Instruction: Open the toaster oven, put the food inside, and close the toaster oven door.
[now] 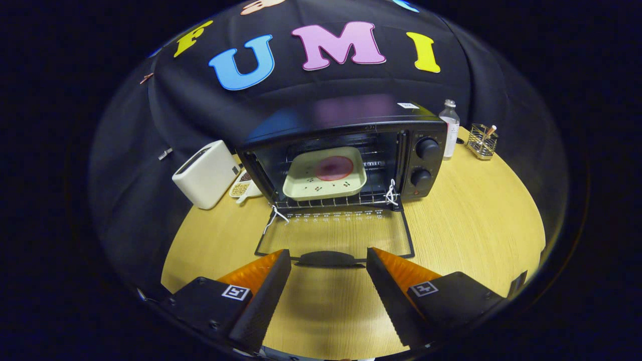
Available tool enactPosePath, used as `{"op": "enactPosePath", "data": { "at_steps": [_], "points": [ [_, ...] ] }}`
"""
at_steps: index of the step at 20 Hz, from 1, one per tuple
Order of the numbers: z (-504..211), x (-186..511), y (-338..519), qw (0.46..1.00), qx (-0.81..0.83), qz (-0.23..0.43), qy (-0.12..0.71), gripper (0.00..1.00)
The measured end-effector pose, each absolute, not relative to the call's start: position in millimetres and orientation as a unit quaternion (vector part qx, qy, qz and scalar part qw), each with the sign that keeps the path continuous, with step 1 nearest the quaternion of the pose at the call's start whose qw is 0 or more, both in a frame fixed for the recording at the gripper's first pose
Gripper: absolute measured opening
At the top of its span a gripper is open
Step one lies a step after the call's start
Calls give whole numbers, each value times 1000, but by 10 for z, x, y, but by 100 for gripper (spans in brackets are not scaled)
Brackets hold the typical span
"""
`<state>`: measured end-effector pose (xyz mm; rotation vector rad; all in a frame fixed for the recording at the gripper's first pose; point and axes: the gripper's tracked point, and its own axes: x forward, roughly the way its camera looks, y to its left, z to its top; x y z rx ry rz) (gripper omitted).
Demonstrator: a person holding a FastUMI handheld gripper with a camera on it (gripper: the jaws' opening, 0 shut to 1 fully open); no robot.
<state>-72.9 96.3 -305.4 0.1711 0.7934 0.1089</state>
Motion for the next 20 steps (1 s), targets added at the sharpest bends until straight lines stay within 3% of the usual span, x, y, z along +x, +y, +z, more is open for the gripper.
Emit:
{"op": "enactPosePath", "data": {
  "at_steps": [14,20],
  "points": [
    [-3925,-724,1188,874,57,-9,483,100],
    [-3818,-663,1181,887,41,-31,460,97]
  ]
}}
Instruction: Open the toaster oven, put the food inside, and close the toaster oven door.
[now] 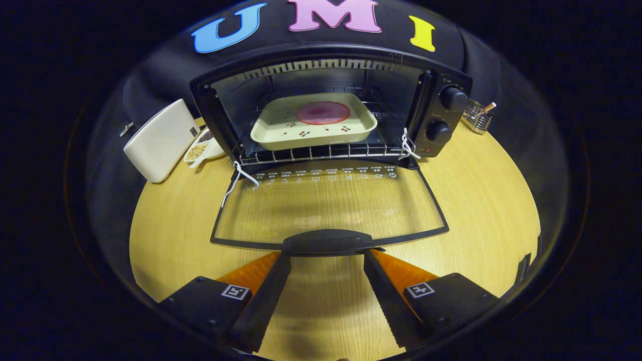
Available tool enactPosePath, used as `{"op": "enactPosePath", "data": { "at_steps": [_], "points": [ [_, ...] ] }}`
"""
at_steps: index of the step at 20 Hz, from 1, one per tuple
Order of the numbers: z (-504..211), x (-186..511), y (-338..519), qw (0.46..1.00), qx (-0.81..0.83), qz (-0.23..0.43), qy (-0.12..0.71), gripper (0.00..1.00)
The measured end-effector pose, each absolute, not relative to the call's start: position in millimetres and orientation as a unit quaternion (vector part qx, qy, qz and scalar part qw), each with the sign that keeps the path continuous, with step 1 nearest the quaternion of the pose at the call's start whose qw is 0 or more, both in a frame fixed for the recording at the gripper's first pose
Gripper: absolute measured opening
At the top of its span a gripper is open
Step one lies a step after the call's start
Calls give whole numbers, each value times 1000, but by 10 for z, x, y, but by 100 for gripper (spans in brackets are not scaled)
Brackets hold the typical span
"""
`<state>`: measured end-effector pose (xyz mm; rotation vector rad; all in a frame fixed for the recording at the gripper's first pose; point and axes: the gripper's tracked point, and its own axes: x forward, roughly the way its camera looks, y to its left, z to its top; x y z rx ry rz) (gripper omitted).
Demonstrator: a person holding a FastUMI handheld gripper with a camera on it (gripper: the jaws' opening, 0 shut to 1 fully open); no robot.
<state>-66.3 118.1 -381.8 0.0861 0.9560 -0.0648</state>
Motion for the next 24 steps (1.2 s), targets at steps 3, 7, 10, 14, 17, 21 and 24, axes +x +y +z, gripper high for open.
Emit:
{"op": "enactPosePath", "data": {
  "at_steps": [3,7,10,14,17,21,24],
  "points": [
    [-3507,-602,1186,905,45,-26,423,97],
    [-3044,-385,1174,933,29,-15,359,97],
    [-2849,-222,1153,942,35,-16,333,98],
    [-2767,-82,1159,946,43,-13,322,98],
    [-2660,30,1145,950,39,-12,309,98],
    [-2490,332,1144,961,2,5,277,97],
    [-2401,536,1126,964,3,7,267,98]
  ]
}}
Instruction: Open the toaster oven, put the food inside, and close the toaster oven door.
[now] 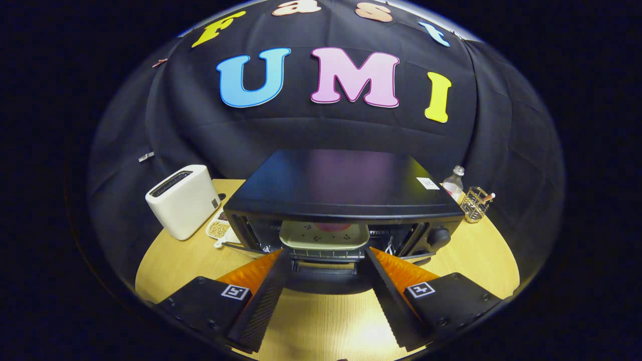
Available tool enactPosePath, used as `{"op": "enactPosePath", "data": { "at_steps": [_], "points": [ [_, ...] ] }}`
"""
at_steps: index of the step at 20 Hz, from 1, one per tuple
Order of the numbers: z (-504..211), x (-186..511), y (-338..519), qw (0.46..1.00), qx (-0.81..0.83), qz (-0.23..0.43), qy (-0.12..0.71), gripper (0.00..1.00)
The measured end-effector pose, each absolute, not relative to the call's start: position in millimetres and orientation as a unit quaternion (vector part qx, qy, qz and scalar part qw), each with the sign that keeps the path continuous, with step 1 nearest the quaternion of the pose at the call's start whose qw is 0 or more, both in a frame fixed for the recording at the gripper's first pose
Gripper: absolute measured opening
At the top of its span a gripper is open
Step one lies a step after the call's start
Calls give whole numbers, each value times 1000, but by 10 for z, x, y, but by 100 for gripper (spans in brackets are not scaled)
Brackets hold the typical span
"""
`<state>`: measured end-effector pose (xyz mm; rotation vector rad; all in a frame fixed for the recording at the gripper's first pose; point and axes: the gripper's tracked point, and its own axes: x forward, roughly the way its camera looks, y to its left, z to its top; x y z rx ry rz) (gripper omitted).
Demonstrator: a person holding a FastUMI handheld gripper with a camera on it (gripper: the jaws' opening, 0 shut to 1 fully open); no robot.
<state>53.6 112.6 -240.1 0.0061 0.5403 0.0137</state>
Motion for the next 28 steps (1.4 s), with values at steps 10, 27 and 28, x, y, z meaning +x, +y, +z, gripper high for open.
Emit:
{"op": "enactPosePath", "data": {
  "at_steps": [10,27,28],
  "points": [
    [-1815,583,1112,980,10,15,199,98],
    [96,67,311,999,-37,-37,-5,97],
    [157,23,310,998,-48,-35,-12,97]
  ]
}}
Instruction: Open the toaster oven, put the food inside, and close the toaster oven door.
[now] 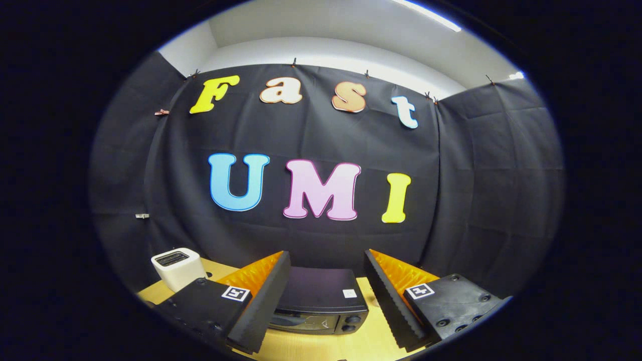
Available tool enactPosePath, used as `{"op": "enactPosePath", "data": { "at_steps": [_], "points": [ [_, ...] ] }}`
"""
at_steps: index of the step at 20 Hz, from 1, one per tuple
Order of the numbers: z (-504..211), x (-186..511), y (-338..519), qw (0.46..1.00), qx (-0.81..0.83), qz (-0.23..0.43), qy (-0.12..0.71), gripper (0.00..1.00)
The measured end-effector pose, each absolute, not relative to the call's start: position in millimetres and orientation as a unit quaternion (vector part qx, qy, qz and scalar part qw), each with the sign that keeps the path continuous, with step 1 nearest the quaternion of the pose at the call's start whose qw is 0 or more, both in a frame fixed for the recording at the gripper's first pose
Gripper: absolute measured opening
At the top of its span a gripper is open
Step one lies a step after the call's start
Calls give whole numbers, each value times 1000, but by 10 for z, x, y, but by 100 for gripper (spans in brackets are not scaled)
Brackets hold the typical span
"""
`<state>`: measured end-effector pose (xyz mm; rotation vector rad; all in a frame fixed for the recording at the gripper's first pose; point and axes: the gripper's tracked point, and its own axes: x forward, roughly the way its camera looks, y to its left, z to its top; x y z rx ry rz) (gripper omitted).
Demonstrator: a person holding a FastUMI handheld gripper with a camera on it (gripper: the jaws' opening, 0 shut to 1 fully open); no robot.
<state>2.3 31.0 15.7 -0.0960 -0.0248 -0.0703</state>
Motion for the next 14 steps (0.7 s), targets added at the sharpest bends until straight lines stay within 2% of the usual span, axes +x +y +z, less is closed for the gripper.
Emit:
{"op": "enactPosePath", "data": {
  "at_steps": [5,14],
  "points": [
    [385,-172,351,997,-59,-28,-39,97],
    [339,-213,284,999,-8,-40,-30,99]
  ]
}}
